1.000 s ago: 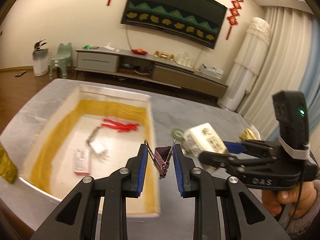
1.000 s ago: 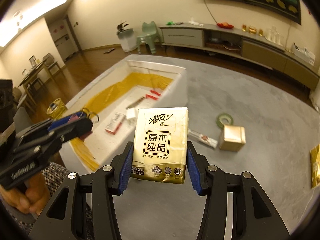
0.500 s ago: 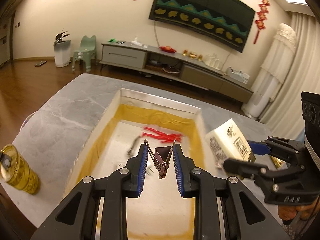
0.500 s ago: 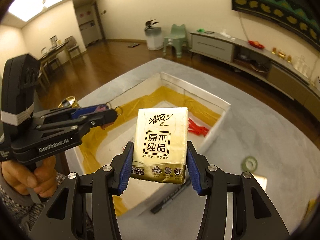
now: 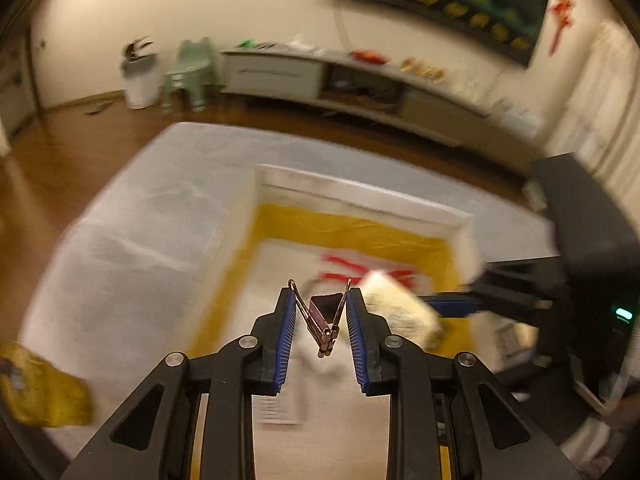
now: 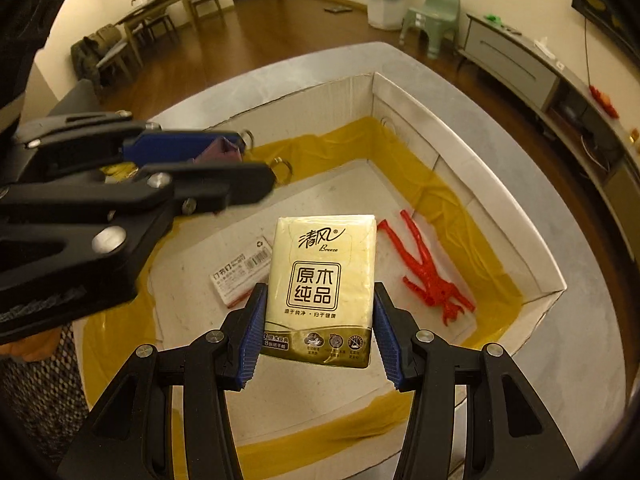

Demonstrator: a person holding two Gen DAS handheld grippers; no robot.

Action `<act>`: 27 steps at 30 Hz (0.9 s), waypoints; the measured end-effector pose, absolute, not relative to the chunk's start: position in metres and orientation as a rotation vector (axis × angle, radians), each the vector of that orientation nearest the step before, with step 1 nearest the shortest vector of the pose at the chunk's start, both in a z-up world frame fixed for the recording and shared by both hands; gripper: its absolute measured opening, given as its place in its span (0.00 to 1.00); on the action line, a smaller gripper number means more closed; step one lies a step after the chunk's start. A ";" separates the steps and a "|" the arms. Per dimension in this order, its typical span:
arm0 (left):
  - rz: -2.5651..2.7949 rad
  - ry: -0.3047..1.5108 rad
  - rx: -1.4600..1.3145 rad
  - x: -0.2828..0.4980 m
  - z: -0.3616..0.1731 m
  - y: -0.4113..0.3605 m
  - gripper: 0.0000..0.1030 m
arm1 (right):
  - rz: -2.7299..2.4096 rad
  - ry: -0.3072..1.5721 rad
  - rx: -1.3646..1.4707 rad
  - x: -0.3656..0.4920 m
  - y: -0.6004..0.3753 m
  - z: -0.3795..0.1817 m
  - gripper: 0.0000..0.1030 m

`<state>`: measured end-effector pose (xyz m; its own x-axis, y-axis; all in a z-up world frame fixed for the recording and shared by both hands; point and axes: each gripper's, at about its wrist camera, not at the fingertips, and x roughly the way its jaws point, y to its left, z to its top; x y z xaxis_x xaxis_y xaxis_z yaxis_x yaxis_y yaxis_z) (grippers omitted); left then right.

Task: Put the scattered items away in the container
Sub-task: 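Lift and carry the binder clip and tissue pack with both grippers over the box, then open both grippers to drop the binder clip and tissue pack into the box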

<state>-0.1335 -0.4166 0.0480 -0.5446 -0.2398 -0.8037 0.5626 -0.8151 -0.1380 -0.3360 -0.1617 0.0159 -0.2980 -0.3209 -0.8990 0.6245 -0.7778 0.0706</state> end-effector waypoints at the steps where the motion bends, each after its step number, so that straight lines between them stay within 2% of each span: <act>1: -2.308 0.571 1.160 -0.134 0.047 -0.426 0.26 | -2.100 0.394 1.404 -0.339 -0.164 0.016 0.51; 4: -2.244 0.660 1.237 -0.136 0.051 -0.447 0.26 | -2.082 0.380 1.518 -0.343 -0.171 0.026 0.51; 6: -2.235 0.655 1.287 -0.138 0.059 -0.456 0.26 | -2.065 0.356 1.601 -0.344 -0.176 0.035 0.51; 15: -2.176 0.686 1.541 -0.151 0.076 -0.478 0.26 | -2.029 0.095 1.949 -0.362 -0.189 0.063 0.51; 27: -2.163 0.710 1.675 -0.168 0.072 -0.500 0.26 | -1.982 0.075 2.149 -0.382 -0.197 0.060 0.51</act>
<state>-0.1681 -0.5001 0.0724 -0.2657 0.0532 -0.9626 0.5279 -0.8275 -0.1915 -0.3825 -0.1974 0.0601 0.0909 -0.1094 -0.9898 0.1835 -0.9751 0.1246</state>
